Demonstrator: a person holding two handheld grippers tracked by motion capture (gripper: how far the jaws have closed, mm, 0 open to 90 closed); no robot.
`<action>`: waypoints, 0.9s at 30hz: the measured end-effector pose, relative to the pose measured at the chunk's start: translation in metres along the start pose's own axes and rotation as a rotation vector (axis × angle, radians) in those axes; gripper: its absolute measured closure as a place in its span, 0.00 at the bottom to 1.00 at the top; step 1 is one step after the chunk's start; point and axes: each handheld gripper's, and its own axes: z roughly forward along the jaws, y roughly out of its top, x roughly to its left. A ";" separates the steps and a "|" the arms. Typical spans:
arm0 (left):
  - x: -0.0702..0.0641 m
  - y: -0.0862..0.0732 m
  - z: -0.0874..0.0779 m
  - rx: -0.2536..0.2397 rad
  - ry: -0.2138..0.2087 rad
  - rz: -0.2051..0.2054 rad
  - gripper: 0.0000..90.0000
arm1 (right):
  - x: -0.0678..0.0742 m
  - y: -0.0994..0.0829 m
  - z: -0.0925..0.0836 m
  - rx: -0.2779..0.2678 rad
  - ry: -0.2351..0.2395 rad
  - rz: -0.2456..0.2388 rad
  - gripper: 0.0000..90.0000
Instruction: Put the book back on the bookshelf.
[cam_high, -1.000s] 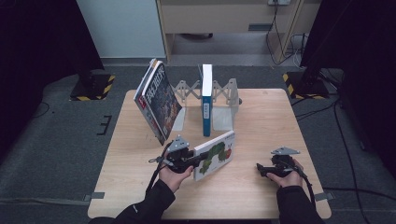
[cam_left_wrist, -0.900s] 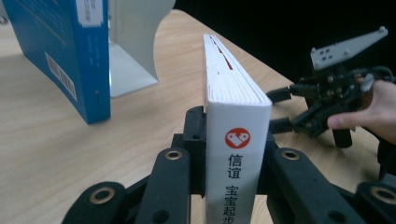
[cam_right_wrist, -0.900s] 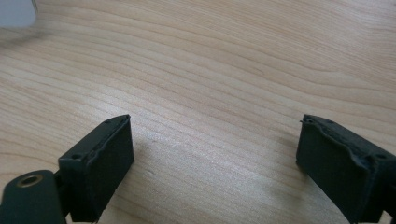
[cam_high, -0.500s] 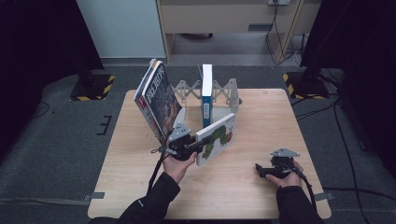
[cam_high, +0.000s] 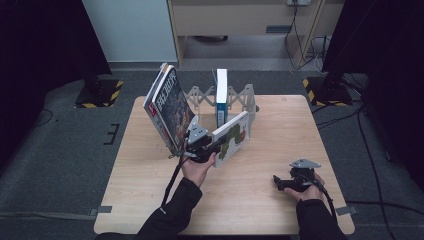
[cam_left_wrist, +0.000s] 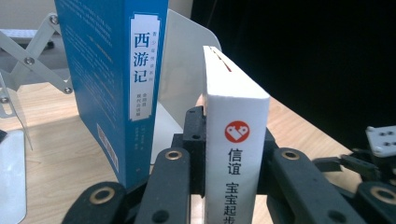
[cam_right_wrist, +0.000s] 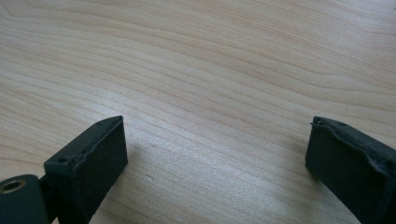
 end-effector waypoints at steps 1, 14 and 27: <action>0.000 0.000 0.002 0.000 0.007 -0.001 0.83 | 0.000 0.000 0.000 0.000 0.000 0.000 0.06; -0.003 0.001 0.027 -0.013 0.043 0.024 0.83 | 0.000 0.000 0.000 0.001 0.001 0.000 0.06; -0.006 -0.006 0.044 -0.007 0.082 0.015 0.83 | 0.000 0.000 0.000 0.002 0.001 0.000 0.06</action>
